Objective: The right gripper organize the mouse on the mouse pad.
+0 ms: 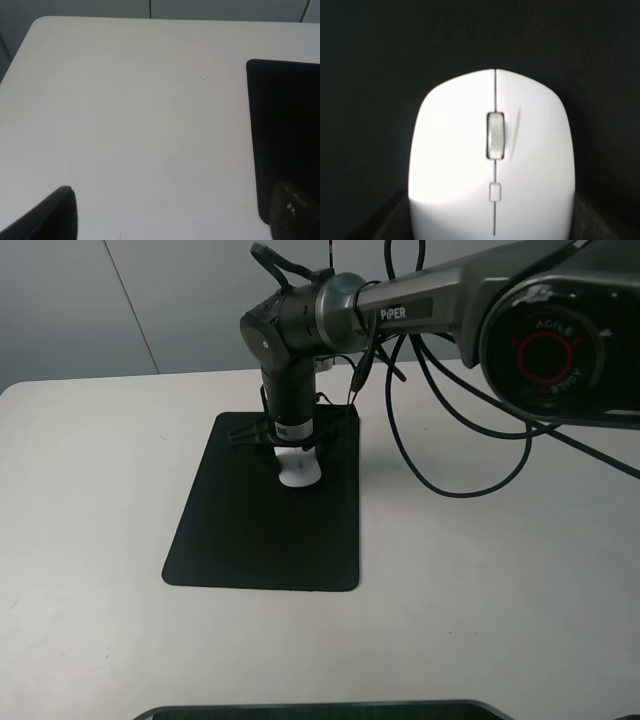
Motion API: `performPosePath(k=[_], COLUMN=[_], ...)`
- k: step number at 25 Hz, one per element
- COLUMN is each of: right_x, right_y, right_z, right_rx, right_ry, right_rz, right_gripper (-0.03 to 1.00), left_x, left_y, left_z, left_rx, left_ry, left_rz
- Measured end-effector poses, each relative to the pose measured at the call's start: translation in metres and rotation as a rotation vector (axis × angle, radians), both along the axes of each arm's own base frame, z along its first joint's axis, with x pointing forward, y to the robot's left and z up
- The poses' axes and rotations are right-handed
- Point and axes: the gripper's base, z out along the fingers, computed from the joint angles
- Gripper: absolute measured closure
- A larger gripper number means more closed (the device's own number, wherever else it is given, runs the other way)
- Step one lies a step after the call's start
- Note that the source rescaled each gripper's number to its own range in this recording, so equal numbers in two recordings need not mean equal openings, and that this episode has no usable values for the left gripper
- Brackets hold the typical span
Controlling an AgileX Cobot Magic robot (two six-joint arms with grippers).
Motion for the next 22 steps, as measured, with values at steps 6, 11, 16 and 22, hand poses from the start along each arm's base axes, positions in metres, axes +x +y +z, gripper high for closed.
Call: performPosePath(k=[6, 11, 16, 22], right_x=[-0.0026, -0.0029, -0.0028, -0.0032], right_y=[0.0079, 0.0082, 0.0083, 0.0081], right_z=[-0.0044, -0.006, -0.0047, -0.0058], right_rx=[0.059, 0.059, 0.06, 0.053], right_ry=[0.016, 0.019, 0.017, 0.022], right_rz=[0.05, 0.064, 0.071, 0.09], right_gripper=[0.06, -0.02, -0.02, -0.02], left_x=[0.0, 0.0, 0.0, 0.0], left_y=[0.0, 0.0, 0.0, 0.0], left_z=[0.0, 0.0, 0.0, 0.0], left_rx=[0.0, 0.0, 0.0, 0.0], left_ry=[0.0, 0.0, 0.0, 0.0], left_rz=[0.0, 0.0, 0.0, 0.0])
